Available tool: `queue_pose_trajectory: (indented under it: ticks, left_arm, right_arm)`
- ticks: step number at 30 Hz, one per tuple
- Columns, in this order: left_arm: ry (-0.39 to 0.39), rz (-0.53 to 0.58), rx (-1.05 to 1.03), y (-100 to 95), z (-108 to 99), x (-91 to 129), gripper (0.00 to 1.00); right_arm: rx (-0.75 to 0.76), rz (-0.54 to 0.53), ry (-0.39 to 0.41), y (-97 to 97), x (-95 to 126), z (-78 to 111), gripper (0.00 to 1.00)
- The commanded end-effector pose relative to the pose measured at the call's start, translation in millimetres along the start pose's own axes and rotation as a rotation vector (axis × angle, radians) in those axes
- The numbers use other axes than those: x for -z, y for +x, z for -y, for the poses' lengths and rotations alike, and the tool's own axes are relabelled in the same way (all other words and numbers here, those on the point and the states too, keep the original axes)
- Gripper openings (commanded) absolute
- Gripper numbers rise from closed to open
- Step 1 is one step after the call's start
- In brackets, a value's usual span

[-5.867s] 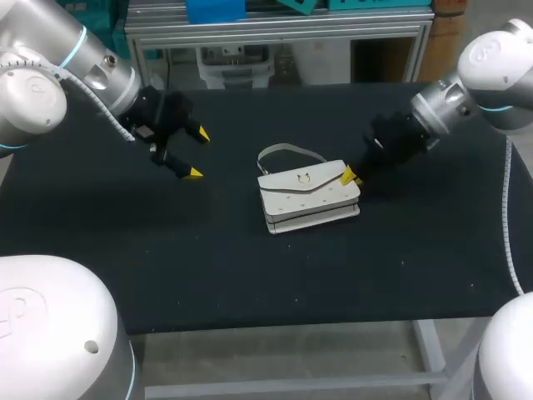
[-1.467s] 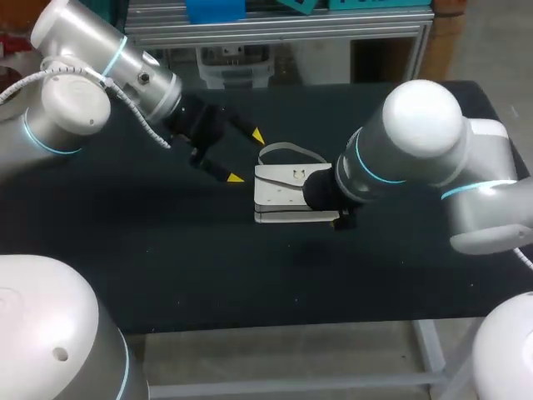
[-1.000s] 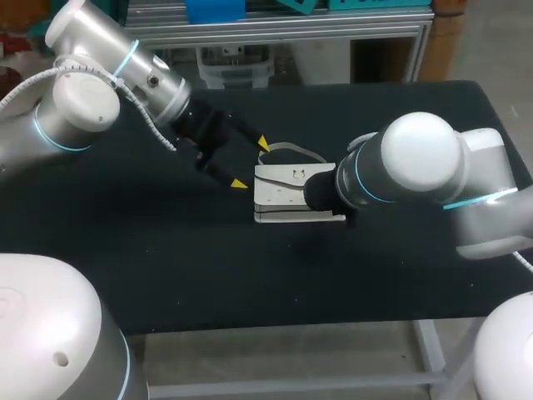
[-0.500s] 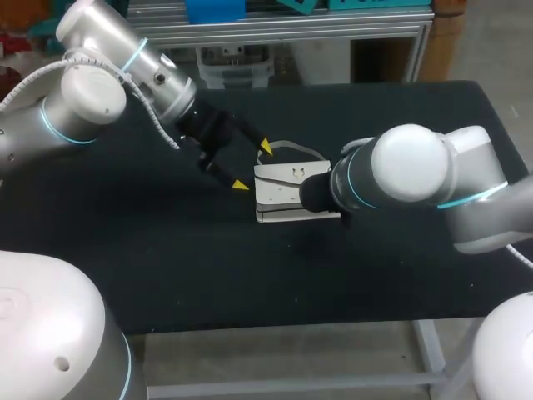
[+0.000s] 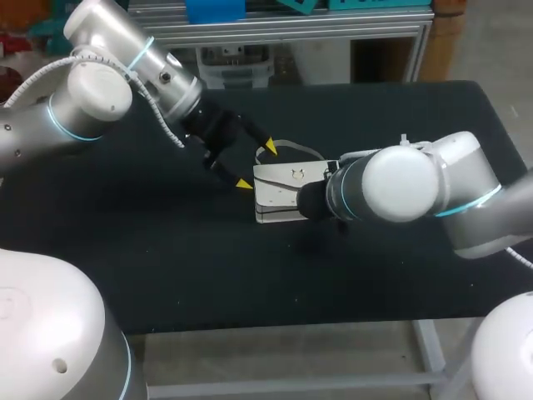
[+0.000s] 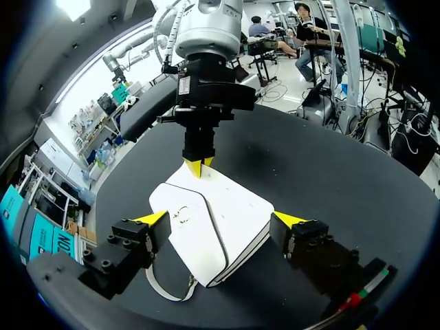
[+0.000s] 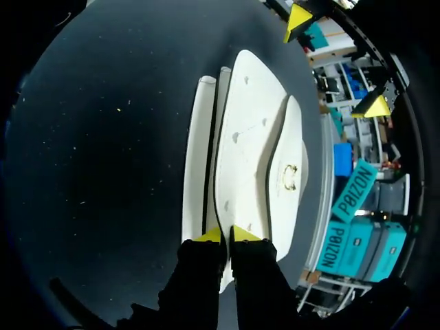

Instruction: Pick up the bag, open it, inspect its contents, close it, and place it on the opposite side

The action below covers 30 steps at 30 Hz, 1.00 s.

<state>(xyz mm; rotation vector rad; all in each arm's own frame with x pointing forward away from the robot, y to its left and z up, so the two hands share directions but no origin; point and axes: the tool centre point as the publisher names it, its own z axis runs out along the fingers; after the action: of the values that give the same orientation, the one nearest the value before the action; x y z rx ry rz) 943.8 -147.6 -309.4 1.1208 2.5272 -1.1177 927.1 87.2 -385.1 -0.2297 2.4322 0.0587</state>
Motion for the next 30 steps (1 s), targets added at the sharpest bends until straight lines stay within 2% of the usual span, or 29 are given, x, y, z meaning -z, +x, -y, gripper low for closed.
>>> queue_pose_trajectory:
  ticks: [1, 8, 14, 20, 25, 26, 30]
  left_arm:
    - [-0.009, 0.055, -0.031, 5.5, 6.6, -4.1, 1.0]
    - [-0.017, 0.091, -0.119, 1.7, 22.9, -12.5, 1.0]
    - [-0.01, 0.097, -0.134, 0.7, 24.5, -15.6, 1.0]
    - [0.002, 0.121, -0.146, 2.3, 24.5, -17.9, 1.0]
    - [-0.001, 0.163, -0.177, -0.2, 24.6, -24.4, 1.0]
    - [-0.004, 0.171, -0.183, -0.9, 24.5, -25.4, 0.99]
    - [-0.037, 0.223, -0.238, -5.7, 21.6, -34.1, 0.82]
  right_arm:
    - [0.0, 0.005, -0.002, 4.4, -2.8, -0.7, 0.0]
    - [0.0, 0.005, -0.002, 4.4, -2.8, -0.7, 0.0]
    - [0.011, 0.01, -0.003, 4.7, -3.1, -1.5, 0.0]
    - [0.049, 0.08, 0.069, 10.5, -4.5, -10.0, 0.0]
    - [0.036, 0.102, 0.058, 13.8, -4.5, -8.3, 0.0]
    - [0.028, 0.105, 0.06, 14.3, -4.5, -8.1, 0.0]
    - [0.009, 0.112, 0.051, 16.8, -4.5, -6.5, 0.0]
